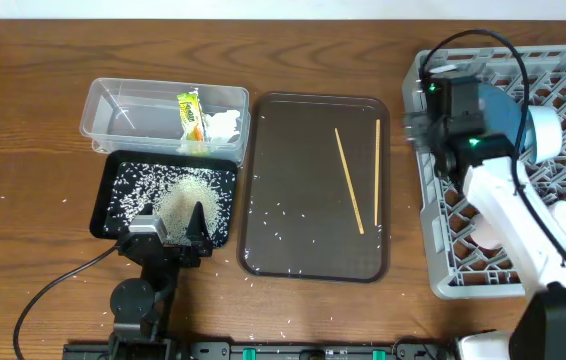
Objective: Sort waste into correct bins and load items into the dishwasher rack
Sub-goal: 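Reach the right gripper to the wooden chopsticks and grasp them, then lift the chopsticks upright with the right gripper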
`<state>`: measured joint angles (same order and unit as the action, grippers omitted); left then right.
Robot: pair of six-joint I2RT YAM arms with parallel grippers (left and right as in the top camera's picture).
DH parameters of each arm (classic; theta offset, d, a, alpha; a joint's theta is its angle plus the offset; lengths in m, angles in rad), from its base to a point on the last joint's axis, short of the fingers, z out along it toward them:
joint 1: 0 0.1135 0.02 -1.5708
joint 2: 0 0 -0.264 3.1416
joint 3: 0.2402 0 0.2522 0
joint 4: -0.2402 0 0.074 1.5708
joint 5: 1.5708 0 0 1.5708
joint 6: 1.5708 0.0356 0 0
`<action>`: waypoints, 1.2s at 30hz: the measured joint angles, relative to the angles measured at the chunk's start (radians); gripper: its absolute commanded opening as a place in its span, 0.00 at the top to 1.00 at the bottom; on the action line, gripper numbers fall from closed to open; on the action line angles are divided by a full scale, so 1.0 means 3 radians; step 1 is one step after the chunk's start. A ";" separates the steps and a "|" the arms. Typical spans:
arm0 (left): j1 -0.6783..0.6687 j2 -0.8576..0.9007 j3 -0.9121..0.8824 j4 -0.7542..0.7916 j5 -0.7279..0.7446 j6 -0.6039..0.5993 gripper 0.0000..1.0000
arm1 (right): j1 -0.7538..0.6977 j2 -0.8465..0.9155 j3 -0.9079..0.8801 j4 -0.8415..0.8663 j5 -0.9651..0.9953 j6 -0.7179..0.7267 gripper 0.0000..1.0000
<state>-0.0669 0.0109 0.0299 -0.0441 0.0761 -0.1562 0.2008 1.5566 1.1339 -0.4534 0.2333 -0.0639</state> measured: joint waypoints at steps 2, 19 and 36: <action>0.0000 0.0000 0.0000 0.0000 0.0000 0.0001 0.07 | 0.0128 -0.0023 0.0009 -0.0164 -0.0533 0.0342 0.27; 0.0000 0.0000 0.0000 -0.0001 0.0000 0.0001 0.06 | 0.1069 0.0928 0.0006 -0.0453 -0.0518 0.1417 0.63; 0.0000 0.0000 0.0000 0.0000 0.0000 0.0000 0.06 | 0.0744 0.0671 0.0011 -0.0476 -0.0872 0.1489 0.99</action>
<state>-0.0669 0.0109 0.0299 -0.0441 0.0761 -0.1562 0.4240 1.7580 1.1374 -0.5961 -0.0284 0.3828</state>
